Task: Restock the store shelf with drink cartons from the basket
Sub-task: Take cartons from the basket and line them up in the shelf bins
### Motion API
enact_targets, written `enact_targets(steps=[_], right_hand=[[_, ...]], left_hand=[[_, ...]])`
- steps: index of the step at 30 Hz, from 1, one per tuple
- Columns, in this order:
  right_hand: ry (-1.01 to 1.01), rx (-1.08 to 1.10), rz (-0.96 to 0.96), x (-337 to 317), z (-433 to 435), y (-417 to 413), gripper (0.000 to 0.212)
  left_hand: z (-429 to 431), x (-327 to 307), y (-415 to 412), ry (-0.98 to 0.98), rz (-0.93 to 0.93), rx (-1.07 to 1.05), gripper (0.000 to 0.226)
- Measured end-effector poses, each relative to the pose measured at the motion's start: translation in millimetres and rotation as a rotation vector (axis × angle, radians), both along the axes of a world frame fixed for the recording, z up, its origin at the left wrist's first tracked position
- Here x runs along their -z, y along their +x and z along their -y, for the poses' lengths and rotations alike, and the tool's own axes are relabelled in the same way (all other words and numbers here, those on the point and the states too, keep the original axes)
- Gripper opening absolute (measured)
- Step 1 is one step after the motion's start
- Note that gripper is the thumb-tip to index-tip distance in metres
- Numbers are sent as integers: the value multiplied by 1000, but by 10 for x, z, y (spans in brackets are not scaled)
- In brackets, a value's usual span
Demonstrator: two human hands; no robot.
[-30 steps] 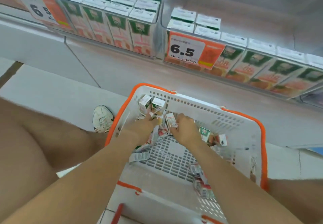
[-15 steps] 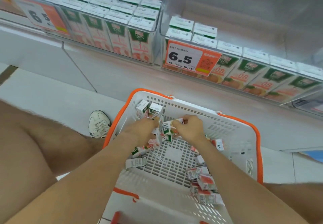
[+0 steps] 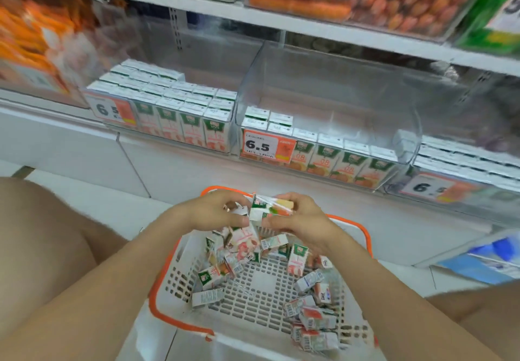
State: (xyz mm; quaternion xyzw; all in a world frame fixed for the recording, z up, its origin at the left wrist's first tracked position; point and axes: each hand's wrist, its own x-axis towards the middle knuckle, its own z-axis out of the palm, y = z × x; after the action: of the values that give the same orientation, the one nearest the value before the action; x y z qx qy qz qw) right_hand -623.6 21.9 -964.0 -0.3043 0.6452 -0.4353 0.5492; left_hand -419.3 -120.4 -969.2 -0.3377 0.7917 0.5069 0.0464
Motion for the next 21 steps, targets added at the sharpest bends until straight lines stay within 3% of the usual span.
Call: enact_targets(steps=[3,6,10,15,19,21], right_hand=[[-33,-106,-320,-443,-41,-6,58],[-131,-197,-496,-784,-74,-30,53],[-243,-152,-508,-1140,-41,-33,23],[-282,83,-455,-1502,155,-77,41],[-325,183,-773,-1726,244,-300,29],[-390,157,-803,-1802,291,-474,23]], left_hand=[[-30,-426,13,17,-5,48,25],[-39,-848,-15,-21,-43,84,19],[-61,-1297,-155,-134,-169,48,16],[-1,-1634,-369,-348,-297,-55,27],[52,-1608,-496,-436,-417,-187,14],[46,-1549,-545,-485,-448,-235,11]])
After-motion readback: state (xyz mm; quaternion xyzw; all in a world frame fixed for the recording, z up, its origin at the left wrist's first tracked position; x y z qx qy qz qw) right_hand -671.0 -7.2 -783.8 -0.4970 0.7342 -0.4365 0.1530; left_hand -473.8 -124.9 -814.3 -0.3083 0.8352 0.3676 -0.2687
